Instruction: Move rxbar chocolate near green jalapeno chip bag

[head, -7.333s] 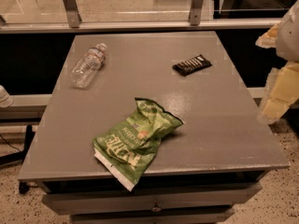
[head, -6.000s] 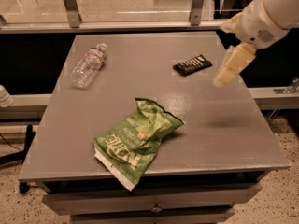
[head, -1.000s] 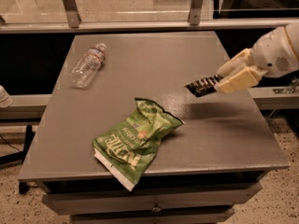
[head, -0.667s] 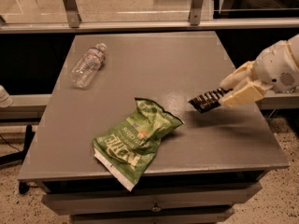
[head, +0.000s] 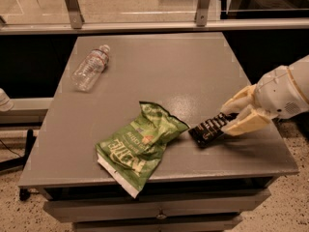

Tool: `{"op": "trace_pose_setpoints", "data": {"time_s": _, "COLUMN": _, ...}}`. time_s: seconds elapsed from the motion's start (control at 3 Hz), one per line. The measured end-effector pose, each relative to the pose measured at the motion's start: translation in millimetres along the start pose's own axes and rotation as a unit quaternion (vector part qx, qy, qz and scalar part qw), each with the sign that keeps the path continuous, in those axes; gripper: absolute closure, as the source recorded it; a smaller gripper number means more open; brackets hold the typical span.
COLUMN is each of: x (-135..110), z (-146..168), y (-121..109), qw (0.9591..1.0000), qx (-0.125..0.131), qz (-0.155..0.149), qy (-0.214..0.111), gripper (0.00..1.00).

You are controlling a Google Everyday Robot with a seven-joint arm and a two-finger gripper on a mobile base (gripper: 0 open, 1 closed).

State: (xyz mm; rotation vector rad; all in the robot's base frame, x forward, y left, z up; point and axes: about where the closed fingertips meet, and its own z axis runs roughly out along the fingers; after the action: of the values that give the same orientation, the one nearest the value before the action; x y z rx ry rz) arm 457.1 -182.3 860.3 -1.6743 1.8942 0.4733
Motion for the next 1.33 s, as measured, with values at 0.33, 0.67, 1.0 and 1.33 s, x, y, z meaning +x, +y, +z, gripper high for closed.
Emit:
{"op": "trace_pose_setpoints", "data": {"time_s": 0.33, "x": -16.7, "z": 11.9, "y": 21.0, "qw": 0.9994, "qx": -0.023, "qz": -0.018, "qy": -0.018, "gripper": 0.63}}
{"op": "trace_pose_setpoints", "data": {"time_s": 0.67, "x": -36.7, "z": 27.0, "y": 39.0, "qw": 0.9979, "qx": -0.042, "qz": -0.034, "qy": -0.036, "gripper": 0.39}}
{"op": "trace_pose_setpoints", "data": {"time_s": 1.0, "x": -49.4, "z": 37.5, "y": 47.9, "qw": 0.9967, "qx": -0.051, "qz": -0.043, "qy": -0.046, "gripper": 0.15}}
{"op": "trace_pose_setpoints", "data": {"time_s": 1.33, "x": -55.2, "z": 43.3, "y": 49.5, "qw": 0.9964, "qx": -0.05, "qz": -0.045, "qy": -0.051, "gripper": 0.0}}
